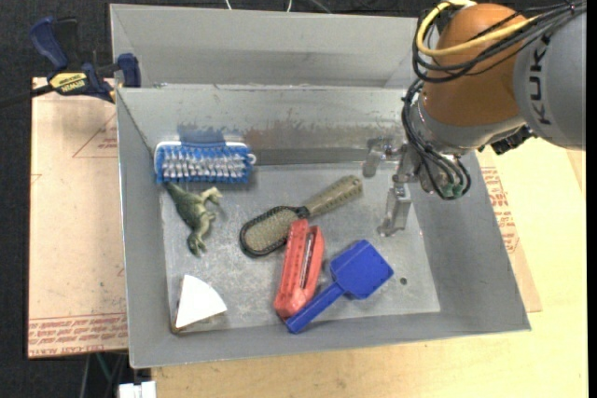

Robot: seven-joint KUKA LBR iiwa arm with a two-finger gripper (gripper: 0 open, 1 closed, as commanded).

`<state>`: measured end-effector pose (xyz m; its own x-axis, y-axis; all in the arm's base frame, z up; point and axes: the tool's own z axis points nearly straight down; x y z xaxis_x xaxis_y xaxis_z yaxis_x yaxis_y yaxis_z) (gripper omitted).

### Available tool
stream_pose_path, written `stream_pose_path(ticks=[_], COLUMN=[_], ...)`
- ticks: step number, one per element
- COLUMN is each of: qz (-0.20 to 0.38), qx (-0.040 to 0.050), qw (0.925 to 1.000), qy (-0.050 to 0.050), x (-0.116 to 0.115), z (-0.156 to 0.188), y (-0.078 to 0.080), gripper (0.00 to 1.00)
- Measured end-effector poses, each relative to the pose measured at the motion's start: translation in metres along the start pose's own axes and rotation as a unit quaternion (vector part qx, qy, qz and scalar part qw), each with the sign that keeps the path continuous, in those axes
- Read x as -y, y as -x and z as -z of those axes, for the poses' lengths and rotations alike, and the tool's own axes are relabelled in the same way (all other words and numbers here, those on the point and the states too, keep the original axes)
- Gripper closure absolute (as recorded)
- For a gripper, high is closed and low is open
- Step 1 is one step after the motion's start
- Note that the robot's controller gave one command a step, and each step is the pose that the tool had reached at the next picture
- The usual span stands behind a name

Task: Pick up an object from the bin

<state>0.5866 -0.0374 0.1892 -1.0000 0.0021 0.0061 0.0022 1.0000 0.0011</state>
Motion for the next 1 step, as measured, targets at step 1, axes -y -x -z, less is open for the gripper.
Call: stream_pose_path(ticks=[1], qz=[0.001], qx=[0.0039], qw=[1.0000], qy=[0.000], x=[-0.0003], z=[0.0051], y=[0.0013], gripper=[0.00])
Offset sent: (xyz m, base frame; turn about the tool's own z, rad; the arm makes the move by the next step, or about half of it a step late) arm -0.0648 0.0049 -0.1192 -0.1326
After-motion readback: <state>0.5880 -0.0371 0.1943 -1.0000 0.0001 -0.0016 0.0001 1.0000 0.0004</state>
